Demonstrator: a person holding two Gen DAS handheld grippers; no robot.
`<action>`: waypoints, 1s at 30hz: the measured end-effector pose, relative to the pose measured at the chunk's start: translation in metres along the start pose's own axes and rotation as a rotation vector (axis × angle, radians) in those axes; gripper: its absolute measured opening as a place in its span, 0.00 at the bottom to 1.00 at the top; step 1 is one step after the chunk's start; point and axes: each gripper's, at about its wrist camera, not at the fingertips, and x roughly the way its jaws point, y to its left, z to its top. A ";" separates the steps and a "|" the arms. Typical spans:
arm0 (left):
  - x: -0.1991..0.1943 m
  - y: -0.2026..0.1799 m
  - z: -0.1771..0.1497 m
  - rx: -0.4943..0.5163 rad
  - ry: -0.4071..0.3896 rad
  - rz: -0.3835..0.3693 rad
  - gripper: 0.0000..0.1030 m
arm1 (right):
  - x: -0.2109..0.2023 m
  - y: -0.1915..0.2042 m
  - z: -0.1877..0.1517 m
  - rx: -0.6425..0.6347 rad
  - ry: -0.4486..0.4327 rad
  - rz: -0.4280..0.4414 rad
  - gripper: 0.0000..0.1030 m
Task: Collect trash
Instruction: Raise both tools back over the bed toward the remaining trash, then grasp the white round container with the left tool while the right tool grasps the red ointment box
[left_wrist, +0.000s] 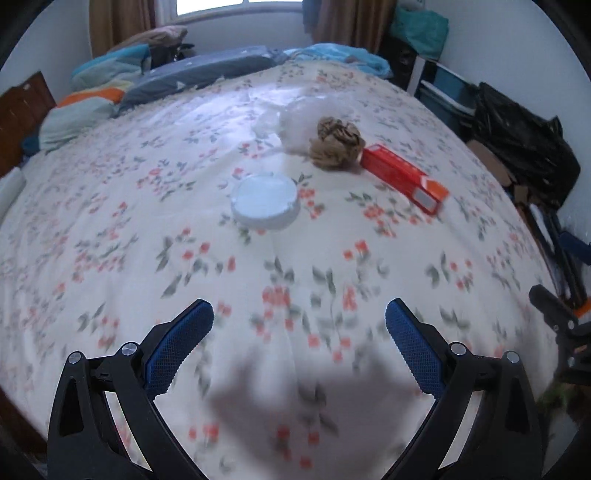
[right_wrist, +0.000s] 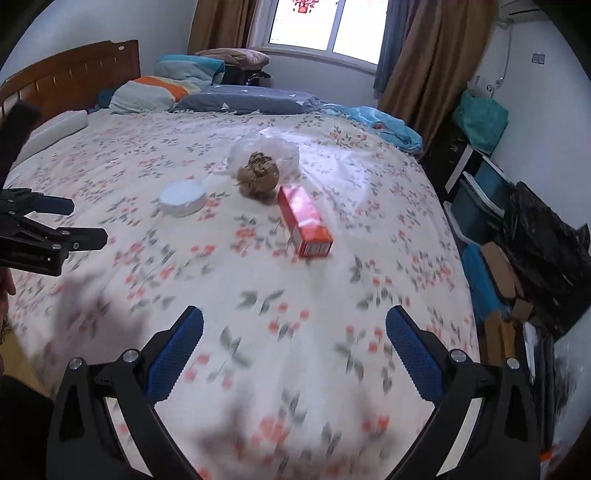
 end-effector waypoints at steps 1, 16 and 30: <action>0.012 0.003 0.008 -0.009 0.003 0.003 0.94 | 0.009 -0.002 0.006 -0.002 -0.001 -0.001 0.95; 0.131 0.026 0.074 -0.073 0.029 -0.001 0.94 | 0.109 -0.018 0.049 -0.004 0.005 0.007 0.95; 0.154 0.032 0.082 -0.061 0.016 0.067 0.94 | 0.137 -0.017 0.055 0.003 0.014 0.034 0.95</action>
